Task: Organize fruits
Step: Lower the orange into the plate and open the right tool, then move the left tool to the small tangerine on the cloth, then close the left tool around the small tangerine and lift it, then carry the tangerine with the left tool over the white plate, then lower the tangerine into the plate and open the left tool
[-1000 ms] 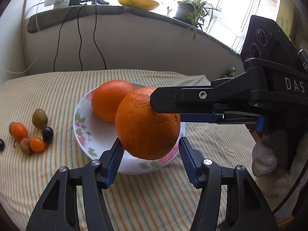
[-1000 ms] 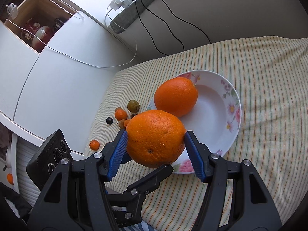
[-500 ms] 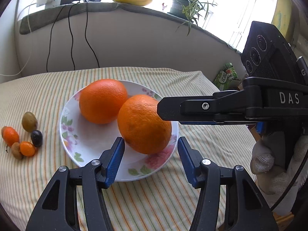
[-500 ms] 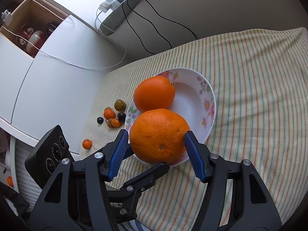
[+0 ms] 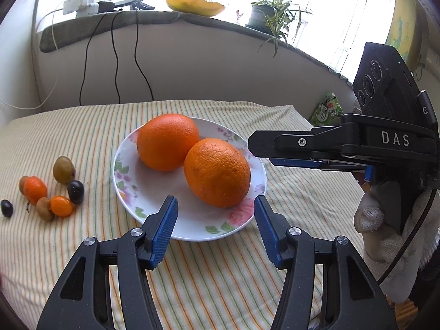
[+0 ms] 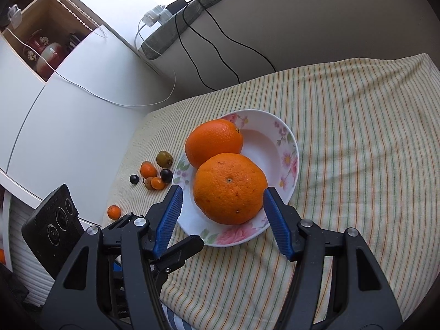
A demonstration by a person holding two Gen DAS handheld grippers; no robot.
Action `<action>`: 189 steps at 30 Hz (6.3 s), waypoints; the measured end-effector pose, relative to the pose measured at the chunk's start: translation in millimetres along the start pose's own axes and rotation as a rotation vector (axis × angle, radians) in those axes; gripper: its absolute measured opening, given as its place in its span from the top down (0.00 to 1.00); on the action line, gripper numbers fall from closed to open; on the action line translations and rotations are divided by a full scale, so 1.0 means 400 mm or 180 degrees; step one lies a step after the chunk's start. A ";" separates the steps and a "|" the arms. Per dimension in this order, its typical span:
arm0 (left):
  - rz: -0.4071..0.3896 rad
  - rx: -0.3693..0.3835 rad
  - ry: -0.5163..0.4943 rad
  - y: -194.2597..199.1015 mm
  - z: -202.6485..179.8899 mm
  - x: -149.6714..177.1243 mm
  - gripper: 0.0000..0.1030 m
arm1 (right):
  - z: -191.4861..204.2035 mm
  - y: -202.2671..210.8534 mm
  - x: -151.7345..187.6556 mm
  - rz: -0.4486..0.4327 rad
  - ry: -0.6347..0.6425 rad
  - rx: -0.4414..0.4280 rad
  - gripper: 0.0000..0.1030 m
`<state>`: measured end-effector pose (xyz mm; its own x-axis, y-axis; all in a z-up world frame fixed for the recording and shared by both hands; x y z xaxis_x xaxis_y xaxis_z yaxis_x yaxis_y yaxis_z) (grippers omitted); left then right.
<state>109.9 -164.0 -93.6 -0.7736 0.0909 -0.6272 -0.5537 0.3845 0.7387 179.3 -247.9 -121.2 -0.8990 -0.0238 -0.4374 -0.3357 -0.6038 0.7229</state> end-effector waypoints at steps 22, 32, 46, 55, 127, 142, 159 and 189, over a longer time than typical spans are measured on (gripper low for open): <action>-0.0214 -0.0446 0.0309 0.160 0.214 0.107 0.44 | 0.251 -0.012 0.063 -0.0392 0.1199 0.0370 0.34; -0.0305 -0.0818 0.0780 0.250 0.393 0.181 0.44 | 0.362 -0.127 0.103 -0.0131 0.1543 0.0215 0.38; -0.0439 -0.1161 0.1290 0.338 0.582 0.259 0.44 | 0.468 -0.312 0.084 0.0174 0.1894 0.0279 0.51; -0.0381 -0.1075 0.1457 0.325 0.634 0.279 0.44 | 0.473 -0.455 0.037 0.0380 0.1927 0.0513 0.51; -0.0440 -0.0280 0.0778 0.184 0.406 0.048 0.63 | 0.319 -0.142 0.101 -0.0148 0.1690 0.0867 0.66; -0.0223 0.0074 0.0463 0.054 0.263 -0.019 0.63 | 0.223 -0.111 0.135 -0.0158 0.1516 0.1085 0.66; -0.0104 0.0194 0.0395 -0.007 0.208 -0.054 0.63 | 0.225 -0.114 0.141 -0.0220 0.1715 0.1310 0.65; -0.0206 0.0081 0.0352 0.023 0.204 -0.058 0.41 | 0.228 -0.088 0.126 -0.0358 0.1685 0.1347 0.23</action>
<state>147.9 -87.6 -92.4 -0.7665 -0.0361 -0.6412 -0.5966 0.4097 0.6901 120.2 -155.3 -119.9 -0.6298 -0.4303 -0.6466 -0.5968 -0.2648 0.7575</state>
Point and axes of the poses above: each gripper's, at about its wrist camera, not at the fingertips, and y roughly against the way its jaws point, z to its left, x to its underside, the point moved 8 cm from there along -y, roughly the way its jaws point, and after that the axes turned 6 degrees about z, right-handed, at the moved point
